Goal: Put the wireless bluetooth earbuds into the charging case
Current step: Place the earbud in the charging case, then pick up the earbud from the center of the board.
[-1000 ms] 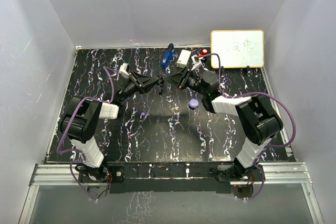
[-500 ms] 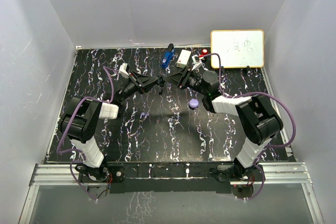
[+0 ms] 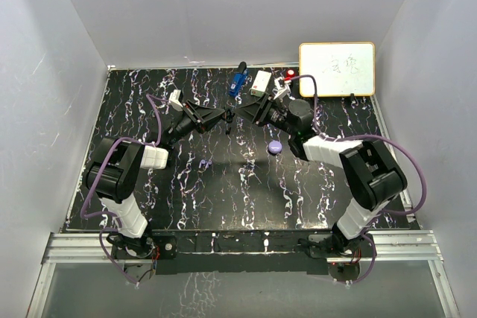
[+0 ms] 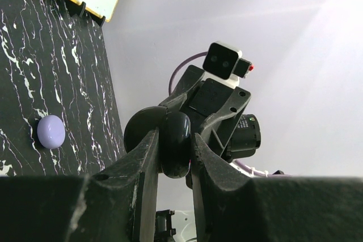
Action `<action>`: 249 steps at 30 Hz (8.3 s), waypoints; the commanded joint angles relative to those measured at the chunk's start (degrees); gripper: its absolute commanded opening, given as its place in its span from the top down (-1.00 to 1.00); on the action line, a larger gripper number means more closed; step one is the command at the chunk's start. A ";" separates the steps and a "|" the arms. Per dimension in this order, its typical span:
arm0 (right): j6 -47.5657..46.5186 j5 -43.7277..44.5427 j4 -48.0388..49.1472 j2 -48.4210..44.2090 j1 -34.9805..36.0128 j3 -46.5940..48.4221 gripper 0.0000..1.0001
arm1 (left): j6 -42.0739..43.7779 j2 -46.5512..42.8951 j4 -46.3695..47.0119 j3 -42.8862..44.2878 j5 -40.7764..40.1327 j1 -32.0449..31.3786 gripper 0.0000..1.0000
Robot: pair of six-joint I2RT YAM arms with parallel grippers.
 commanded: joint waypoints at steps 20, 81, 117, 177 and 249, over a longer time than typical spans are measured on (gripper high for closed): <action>-13.90 11.24 -19.45 -5.58 -0.37 5.49 0.23 | 3.81 -4.94 -5.96 0.33 -0.64 -0.04 1.00; -19.31 11.02 -25.87 -4.88 4.47 8.48 0.24 | 5.83 -4.81 -9.72 0.94 -0.68 -0.05 1.00; -20.45 18.41 -33.69 -5.90 5.00 10.37 0.20 | 6.88 -9.91 -13.31 -3.83 1.74 5.30 1.00; -27.29 18.44 -51.54 26.58 10.42 36.84 0.20 | 6.92 -12.87 -12.95 -8.50 7.38 11.36 1.00; -49.70 26.27 -70.73 33.63 11.70 58.01 0.06 | 7.21 -17.56 -16.47 -9.00 7.74 13.93 1.00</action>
